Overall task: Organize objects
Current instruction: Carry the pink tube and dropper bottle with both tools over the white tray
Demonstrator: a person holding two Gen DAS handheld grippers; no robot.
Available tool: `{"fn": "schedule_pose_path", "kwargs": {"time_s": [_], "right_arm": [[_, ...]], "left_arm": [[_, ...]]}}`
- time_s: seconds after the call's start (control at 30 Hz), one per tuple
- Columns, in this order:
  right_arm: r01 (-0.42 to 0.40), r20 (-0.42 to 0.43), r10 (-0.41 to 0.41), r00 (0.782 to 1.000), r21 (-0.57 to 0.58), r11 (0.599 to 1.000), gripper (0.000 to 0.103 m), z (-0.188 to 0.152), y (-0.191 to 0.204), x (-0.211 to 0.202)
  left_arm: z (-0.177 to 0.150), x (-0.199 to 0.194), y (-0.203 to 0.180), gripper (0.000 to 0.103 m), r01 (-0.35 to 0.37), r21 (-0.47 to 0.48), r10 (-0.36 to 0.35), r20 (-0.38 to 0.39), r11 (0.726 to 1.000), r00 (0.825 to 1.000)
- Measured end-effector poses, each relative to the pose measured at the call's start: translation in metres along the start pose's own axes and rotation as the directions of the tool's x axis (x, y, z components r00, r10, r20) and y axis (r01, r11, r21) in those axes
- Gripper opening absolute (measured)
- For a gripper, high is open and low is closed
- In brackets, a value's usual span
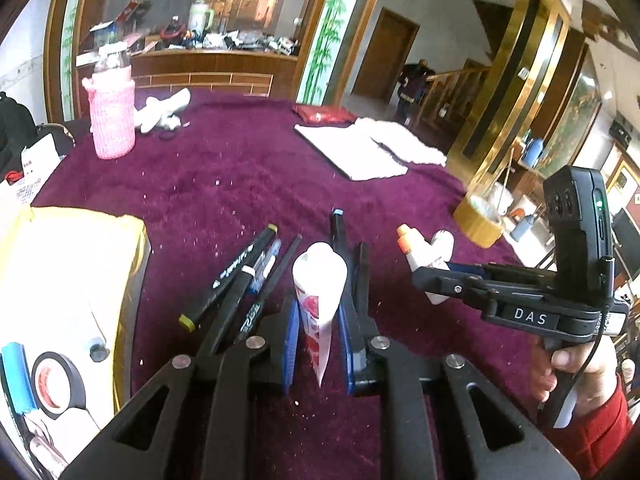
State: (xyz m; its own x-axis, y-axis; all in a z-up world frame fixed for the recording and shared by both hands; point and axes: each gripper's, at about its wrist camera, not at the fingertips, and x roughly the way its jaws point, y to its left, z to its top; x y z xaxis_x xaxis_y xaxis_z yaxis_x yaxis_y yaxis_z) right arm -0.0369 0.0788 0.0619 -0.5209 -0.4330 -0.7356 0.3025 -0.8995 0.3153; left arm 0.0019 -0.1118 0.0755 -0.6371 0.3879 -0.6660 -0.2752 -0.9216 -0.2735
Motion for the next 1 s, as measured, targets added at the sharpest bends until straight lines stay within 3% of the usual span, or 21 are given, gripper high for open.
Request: {"fn": "schedule_pose_path", "kwargs": {"time_s": [0.23,0.53,1.0], "right_arm": [[0.063,0.049,-0.063,0.997,0.004,0.998,0.027,0.002,0.019,-0.031],[0.063,0.052,-0.062,0.997,-0.003,0.998,0.027,0.003,0.03,-0.034],[-0.044,0.055,0.046,0.997,-0.036,0.998,0.027,0.01,0.047,-0.012]], "left_arm": [[0.02,-0.008,-0.002,0.017,0.051,0.005,-0.051,0.057,0.999,0.997],[0.026,-0.012,-0.002,0.017,0.056,0.013,-0.057,0.082,0.998,0.995],[0.007,-0.076,0.033,0.017,-0.102,-0.038,0.106,0.134,0.994,0.985]]}}
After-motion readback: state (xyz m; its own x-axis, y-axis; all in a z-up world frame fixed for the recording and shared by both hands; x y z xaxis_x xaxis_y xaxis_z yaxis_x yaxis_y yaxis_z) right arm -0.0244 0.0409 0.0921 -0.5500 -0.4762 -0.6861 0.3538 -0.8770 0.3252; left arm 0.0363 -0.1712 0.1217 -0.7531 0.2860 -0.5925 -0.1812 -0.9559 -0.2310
